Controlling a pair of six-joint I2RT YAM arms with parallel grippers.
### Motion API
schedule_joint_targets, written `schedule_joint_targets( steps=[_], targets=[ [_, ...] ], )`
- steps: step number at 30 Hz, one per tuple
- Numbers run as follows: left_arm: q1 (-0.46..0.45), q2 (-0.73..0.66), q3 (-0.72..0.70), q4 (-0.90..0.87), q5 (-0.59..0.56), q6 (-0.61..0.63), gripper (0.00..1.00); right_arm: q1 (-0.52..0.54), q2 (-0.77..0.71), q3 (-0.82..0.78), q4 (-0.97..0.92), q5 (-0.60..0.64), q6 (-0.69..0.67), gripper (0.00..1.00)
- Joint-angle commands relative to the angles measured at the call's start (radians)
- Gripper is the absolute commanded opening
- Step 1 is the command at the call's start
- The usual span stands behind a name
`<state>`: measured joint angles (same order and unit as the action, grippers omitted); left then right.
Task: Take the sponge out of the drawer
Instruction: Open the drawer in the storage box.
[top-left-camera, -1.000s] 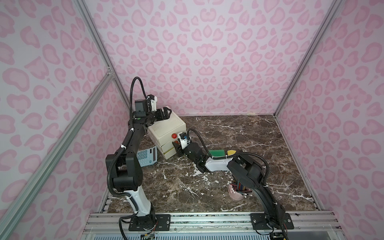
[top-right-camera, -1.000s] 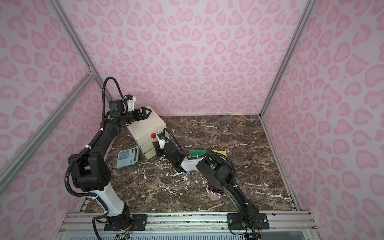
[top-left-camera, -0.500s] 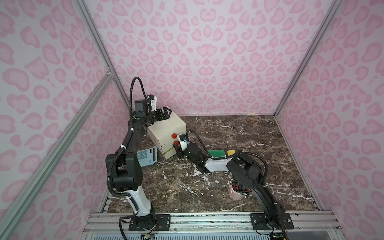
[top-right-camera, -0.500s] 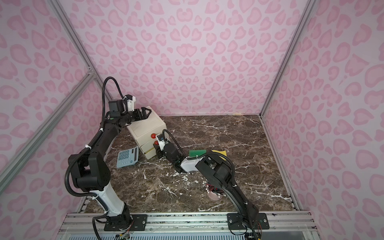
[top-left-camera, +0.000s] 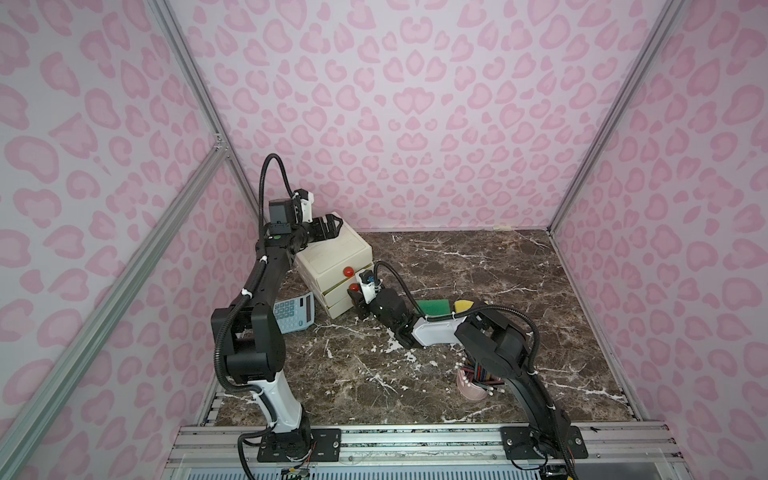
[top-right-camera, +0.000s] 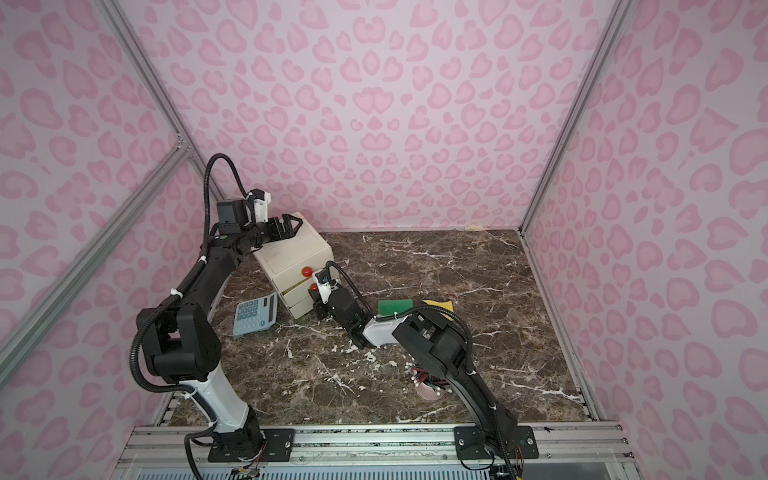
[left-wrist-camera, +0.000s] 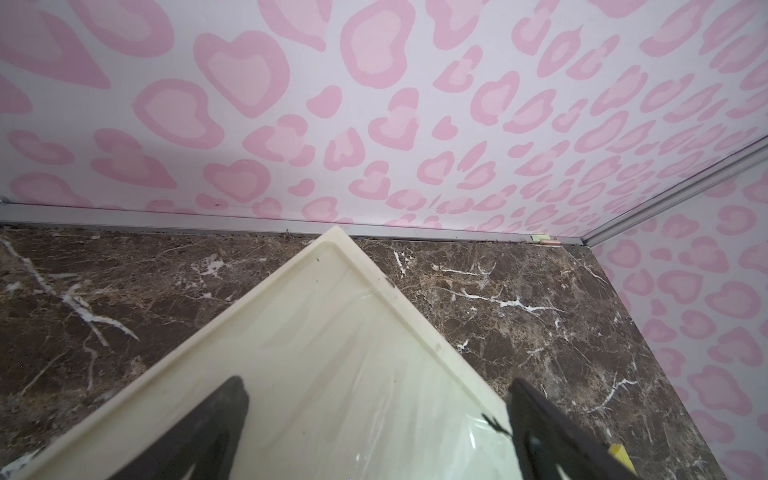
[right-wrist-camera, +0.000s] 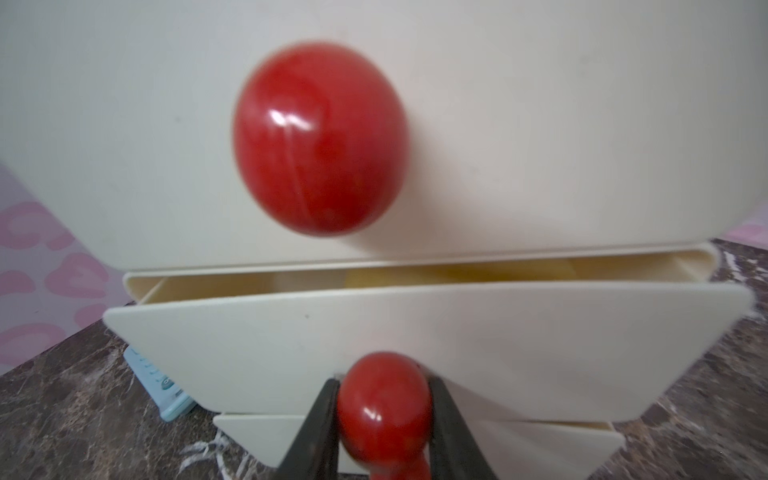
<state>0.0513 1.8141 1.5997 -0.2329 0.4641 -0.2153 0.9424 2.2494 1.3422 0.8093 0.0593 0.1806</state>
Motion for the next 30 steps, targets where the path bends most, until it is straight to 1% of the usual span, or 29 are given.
schedule_joint_targets(
  steps=[1, 7, 13, 16, 22, 30],
  targets=[
    [0.004, 0.007, 0.000, -0.054, -0.010, 0.000, 1.00, 0.000, -0.036, -0.065, 0.049, 0.030, 0.010, 0.22],
    [0.005, 0.008, 0.000, -0.054, -0.008, 0.000, 1.00, 0.002, -0.150, -0.202, 0.036, 0.055, 0.044, 0.22],
    [0.005, 0.010, 0.000, -0.056, -0.007, 0.000, 1.00, 0.011, -0.241, -0.236, -0.160, 0.057, 0.067, 0.22],
    [0.005, 0.009, 0.000, -0.056, -0.007, -0.002, 1.00, 0.014, -0.267, -0.262, -0.197, 0.039, 0.075, 0.22],
    [0.005, 0.007, -0.002, -0.056, -0.008, 0.000, 1.00, 0.019, -0.292, -0.329, -0.213, 0.028, 0.103, 0.21],
    [0.007, 0.007, -0.003, -0.054, -0.009, -0.002, 1.00, 0.039, -0.365, -0.405, -0.241, 0.080, 0.099, 0.21]
  ],
)
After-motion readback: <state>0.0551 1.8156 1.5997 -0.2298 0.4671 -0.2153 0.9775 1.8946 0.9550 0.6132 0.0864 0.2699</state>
